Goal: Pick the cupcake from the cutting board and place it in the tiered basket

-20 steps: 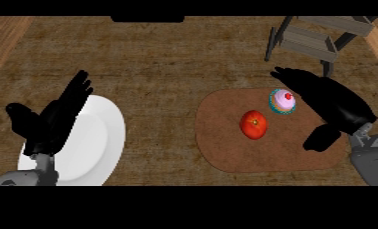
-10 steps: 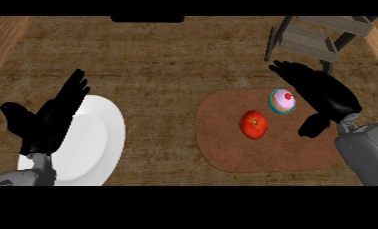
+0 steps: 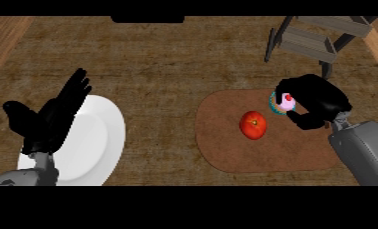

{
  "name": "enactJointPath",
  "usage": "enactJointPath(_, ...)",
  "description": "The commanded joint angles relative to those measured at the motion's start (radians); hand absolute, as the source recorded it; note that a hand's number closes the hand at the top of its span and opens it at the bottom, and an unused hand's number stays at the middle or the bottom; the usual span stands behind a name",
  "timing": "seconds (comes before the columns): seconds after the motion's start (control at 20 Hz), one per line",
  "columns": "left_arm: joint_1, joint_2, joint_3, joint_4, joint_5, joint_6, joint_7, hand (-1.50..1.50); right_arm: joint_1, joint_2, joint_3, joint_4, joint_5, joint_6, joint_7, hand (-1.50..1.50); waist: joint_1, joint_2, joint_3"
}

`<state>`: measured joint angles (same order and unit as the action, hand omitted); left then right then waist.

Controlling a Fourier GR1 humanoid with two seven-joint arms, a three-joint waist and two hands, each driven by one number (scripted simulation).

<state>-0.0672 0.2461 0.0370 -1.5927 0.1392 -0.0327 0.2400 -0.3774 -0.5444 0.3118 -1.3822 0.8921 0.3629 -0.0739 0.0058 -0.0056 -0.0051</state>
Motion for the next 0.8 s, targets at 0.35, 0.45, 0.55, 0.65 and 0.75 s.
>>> enactJointPath(0.35, 0.006, 0.0, 0.047, 0.015, 0.011, -0.016, -0.002, 0.0, 0.04, -0.248, -0.303, 0.104, -0.037, -0.053, -0.172, 1.5, -0.037, 0.004, 0.007)
enactJointPath(0.45, 0.023, 0.012, 0.054, 0.007, 0.012, -0.022, -0.011, 0.0, 0.024, -0.349, -0.43, 0.226, -0.076, -0.035, -0.174, 1.5, -0.046, 0.009, 0.009)
enactJointPath(0.55, 0.024, -0.012, 0.044, 0.021, -0.004, -0.003, -0.033, 0.0, 0.013, -0.446, -0.523, 0.314, -0.11, -0.032, -0.226, 1.5, -0.053, 0.015, 0.01)
enactJointPath(0.65, 0.027, -0.006, 0.04, -0.016, 0.015, -0.018, -0.003, 0.0, -0.022, -0.509, -0.621, 0.407, -0.158, -0.064, -0.293, 1.5, -0.02, 0.012, 0.012)
enactJointPath(0.75, 0.037, -0.009, 0.029, -0.008, 0.001, -0.025, -0.036, 0.0, -0.063, -0.551, -0.71, 0.471, -0.218, -0.088, -0.358, 1.5, -0.015, 0.012, 0.011)
